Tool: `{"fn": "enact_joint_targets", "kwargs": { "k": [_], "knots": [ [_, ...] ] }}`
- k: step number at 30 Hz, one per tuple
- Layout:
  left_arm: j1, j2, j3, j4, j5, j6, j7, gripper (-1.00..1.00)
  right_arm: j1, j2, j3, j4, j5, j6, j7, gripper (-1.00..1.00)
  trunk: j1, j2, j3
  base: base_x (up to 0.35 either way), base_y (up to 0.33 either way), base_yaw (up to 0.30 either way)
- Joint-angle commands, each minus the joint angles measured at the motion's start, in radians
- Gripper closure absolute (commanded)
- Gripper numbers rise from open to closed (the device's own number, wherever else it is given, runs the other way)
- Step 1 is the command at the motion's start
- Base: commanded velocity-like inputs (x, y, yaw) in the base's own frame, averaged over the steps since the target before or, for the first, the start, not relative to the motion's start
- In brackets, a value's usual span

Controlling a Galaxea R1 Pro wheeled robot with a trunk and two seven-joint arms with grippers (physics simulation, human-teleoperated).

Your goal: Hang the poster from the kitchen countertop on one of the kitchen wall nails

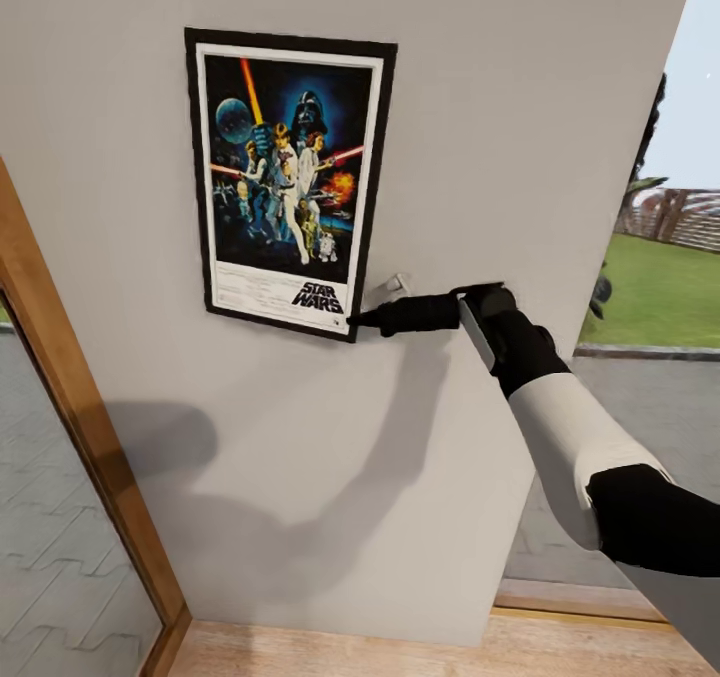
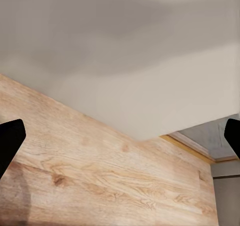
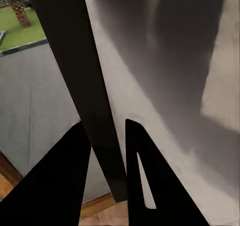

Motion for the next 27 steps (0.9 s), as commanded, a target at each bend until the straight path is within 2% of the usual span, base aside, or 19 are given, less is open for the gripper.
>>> {"fn": "enact_joint_targets", "kwargs": {
  "k": [1,8,27],
  "knots": [
    [-0.001,0.0,0.008,0.001,-0.008,-0.005,-0.003,-1.0,-0.001,-0.001,0.02,0.0,-0.007,0.008,-0.002,1.0,0.0,-0.001,-0.001,0.0,0.0,0.0],
    [-0.001,0.0,0.008,0.001,-0.008,-0.005,-0.003,-1.0,-0.001,-0.001,0.05,0.001,-0.005,0.008,-0.002,1.0,0.0,-0.001,-0.001,0.0,0.0,0.0],
    [-0.001,0.0,0.008,0.001,-0.008,-0.005,-0.003,-1.0,-0.001,-0.001,0.05,0.001,-0.006,0.008,-0.016,1.0,0.0,-0.001,-0.001,0.0,0.0,0.0]
  ]
}}
